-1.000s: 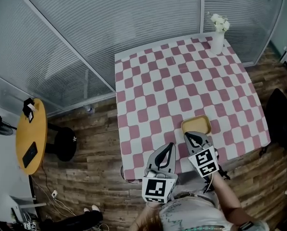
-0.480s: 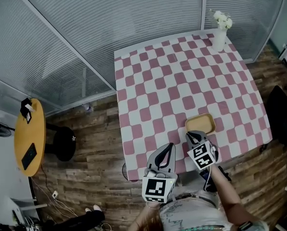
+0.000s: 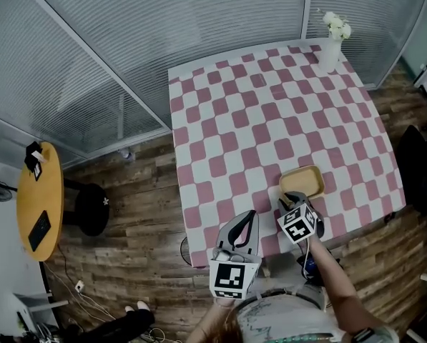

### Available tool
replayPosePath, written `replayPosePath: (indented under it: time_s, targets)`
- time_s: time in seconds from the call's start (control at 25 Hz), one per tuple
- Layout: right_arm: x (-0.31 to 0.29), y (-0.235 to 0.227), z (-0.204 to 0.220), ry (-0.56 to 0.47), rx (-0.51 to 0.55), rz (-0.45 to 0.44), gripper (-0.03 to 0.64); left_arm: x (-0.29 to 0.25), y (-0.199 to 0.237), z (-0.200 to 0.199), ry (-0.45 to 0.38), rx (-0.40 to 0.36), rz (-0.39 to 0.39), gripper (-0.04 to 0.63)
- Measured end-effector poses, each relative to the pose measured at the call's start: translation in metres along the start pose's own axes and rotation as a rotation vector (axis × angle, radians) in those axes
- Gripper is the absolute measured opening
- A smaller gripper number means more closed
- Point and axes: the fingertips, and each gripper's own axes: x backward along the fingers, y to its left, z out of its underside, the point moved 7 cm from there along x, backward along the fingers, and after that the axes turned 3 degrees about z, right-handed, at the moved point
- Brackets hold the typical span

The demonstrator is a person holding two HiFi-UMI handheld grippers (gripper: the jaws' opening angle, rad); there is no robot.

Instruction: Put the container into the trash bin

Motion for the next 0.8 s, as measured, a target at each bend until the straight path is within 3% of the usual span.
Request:
replayPosePath:
  time_s: [0.36,0.8]
  targets:
    - [-0.034,-0.001,0.013,0.137,-0.001,0.024,0.063,0.011,0.013,0.002,-0.002,0.006,-0.032,0.006]
    - [-0.044,0.000,0.015,0.149,0.000,0.024,0.041,0.019,0.018,0.004,-0.006,0.015,-0.054,0.006]
